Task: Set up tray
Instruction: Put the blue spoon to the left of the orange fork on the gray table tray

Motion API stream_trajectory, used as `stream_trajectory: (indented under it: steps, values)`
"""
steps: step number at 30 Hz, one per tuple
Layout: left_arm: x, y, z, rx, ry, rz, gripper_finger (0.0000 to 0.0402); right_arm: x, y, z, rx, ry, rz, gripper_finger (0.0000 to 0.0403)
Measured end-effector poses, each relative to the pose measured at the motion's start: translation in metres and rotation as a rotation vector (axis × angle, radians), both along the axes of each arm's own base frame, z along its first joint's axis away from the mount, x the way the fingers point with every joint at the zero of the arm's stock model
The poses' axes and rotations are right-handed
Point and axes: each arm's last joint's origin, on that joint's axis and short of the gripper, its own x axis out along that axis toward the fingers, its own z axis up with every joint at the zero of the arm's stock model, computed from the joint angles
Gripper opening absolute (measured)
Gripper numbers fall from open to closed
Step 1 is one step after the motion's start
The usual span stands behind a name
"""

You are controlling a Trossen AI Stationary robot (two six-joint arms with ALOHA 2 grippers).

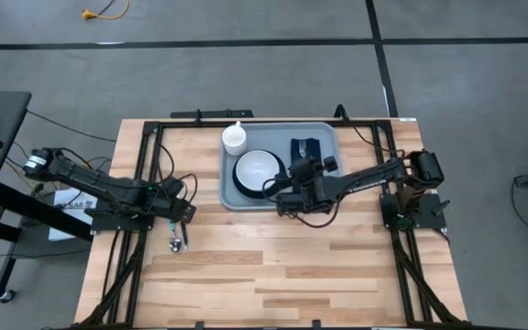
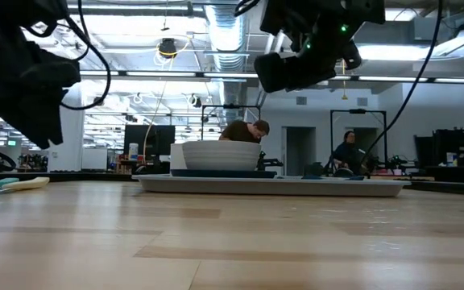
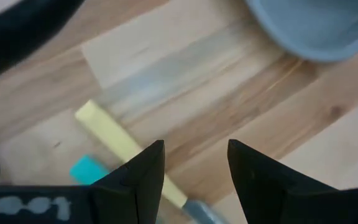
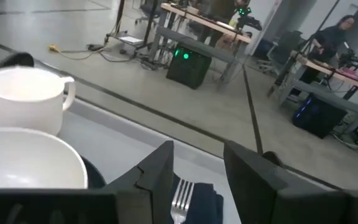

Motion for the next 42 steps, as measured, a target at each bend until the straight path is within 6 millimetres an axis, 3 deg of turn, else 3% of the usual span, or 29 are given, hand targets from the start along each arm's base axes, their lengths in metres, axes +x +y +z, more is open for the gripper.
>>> stream_trajectory:
  steps: [7, 22, 29, 35, 42]
  values:
    - [-0.003, -0.006, -0.002, -0.168, 0.072, -0.064, 0.0164, -0.006, -0.001, -0.011, 0.003, 0.042, 0.001, 0.0133]
    - [-0.006, -0.012, -0.004, -0.340, 0.170, -0.239, 0.0164, -0.006, -0.004, -0.011, -0.005, 0.044, -0.009, 0.0134]
    - [-0.002, -0.023, -0.017, -0.396, 0.336, -0.503, 0.0164, -0.006, -0.004, -0.011, -0.006, 0.052, -0.008, 0.0133]
    - [0.005, -0.036, -0.024, -0.361, 0.446, -0.697, 0.0164, -0.007, -0.004, -0.011, -0.007, 0.062, -0.006, 0.0134]
    - [0.025, -0.062, 0.003, -0.156, 0.401, -0.937, 0.0164, -0.007, -0.004, -0.011, -0.010, 0.083, -0.001, 0.0133]
